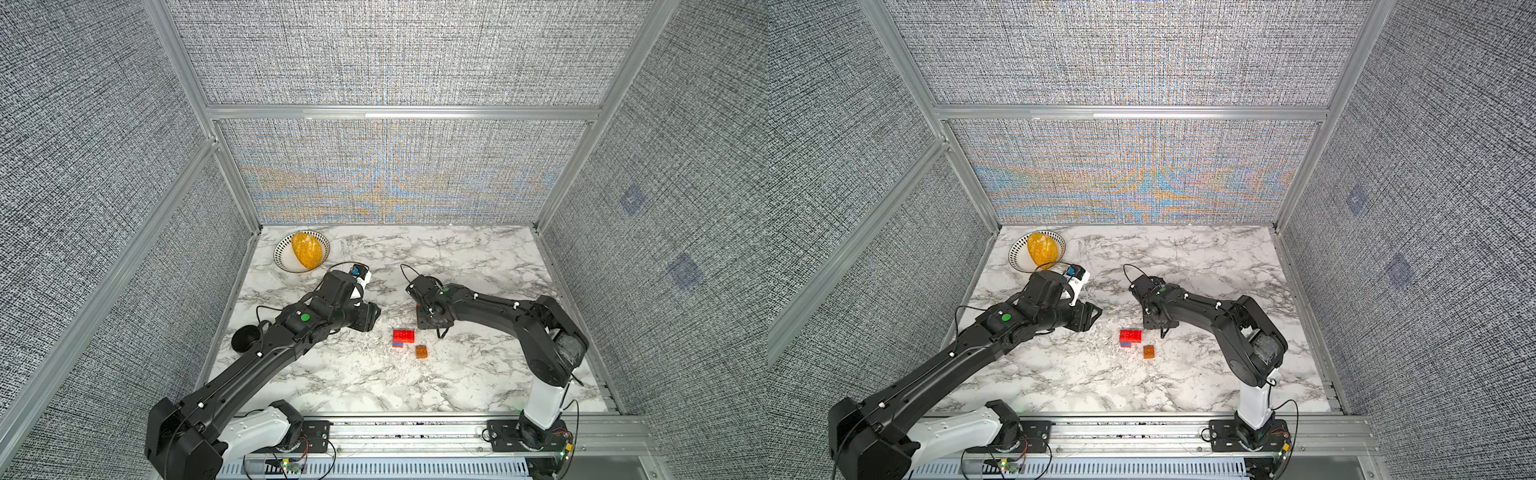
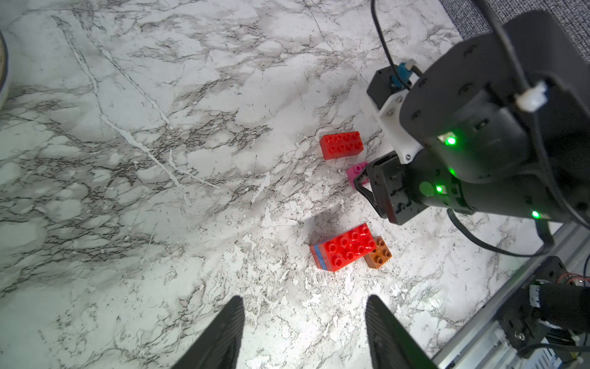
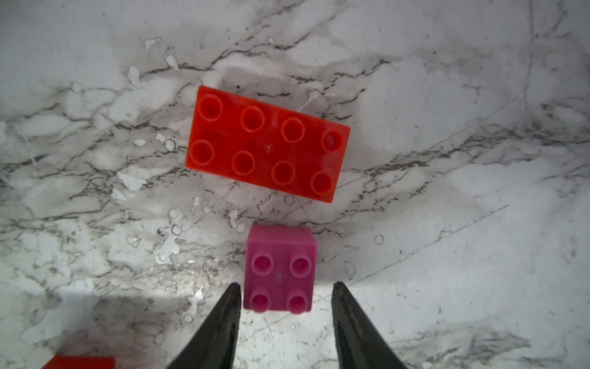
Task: Assemble the letter p with lego
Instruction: Pick up the lego brick from the center of the board.
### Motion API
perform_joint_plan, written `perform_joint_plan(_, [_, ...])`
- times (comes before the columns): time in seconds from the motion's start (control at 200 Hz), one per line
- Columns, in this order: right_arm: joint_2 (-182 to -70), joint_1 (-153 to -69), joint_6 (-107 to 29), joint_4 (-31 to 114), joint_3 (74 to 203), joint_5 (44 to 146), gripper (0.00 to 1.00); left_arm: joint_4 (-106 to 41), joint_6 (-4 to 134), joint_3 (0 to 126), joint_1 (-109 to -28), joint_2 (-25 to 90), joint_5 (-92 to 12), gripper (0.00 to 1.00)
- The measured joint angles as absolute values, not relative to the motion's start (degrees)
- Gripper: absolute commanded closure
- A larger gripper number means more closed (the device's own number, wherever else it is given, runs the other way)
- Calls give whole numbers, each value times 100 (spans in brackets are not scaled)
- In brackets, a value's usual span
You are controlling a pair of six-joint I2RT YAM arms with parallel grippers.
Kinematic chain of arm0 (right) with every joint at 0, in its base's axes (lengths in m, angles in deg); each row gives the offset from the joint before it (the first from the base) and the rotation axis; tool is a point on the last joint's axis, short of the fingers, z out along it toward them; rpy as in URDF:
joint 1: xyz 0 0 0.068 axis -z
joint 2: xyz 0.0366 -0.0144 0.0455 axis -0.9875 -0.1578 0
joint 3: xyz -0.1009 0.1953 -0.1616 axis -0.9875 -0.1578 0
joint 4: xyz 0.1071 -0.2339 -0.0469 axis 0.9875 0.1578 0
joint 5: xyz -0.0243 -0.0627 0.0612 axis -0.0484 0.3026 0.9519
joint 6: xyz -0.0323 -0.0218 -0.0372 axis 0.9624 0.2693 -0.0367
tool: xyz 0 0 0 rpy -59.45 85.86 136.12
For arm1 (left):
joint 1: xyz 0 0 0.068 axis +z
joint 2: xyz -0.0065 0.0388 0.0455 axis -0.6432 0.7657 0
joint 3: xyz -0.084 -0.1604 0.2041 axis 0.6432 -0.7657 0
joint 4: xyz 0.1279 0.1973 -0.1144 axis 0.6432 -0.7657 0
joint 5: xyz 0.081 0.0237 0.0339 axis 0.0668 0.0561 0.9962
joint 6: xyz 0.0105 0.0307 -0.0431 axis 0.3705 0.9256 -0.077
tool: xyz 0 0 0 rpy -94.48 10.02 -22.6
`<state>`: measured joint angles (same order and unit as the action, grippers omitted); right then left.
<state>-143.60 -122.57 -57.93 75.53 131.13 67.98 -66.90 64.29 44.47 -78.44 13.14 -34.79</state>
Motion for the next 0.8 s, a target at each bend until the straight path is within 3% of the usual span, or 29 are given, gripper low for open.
perform_joint_plan(0.671, [-14519,-12176,-5686,7485,13240,6798,61,-6581,6995,4336,-7840,1314,-4023,37])
perform_joint_plan(0.796, [-14561,-12165,-5647,7470,13238,6805,69,-6583,7008,4336,-7840,1334,-4025,37])
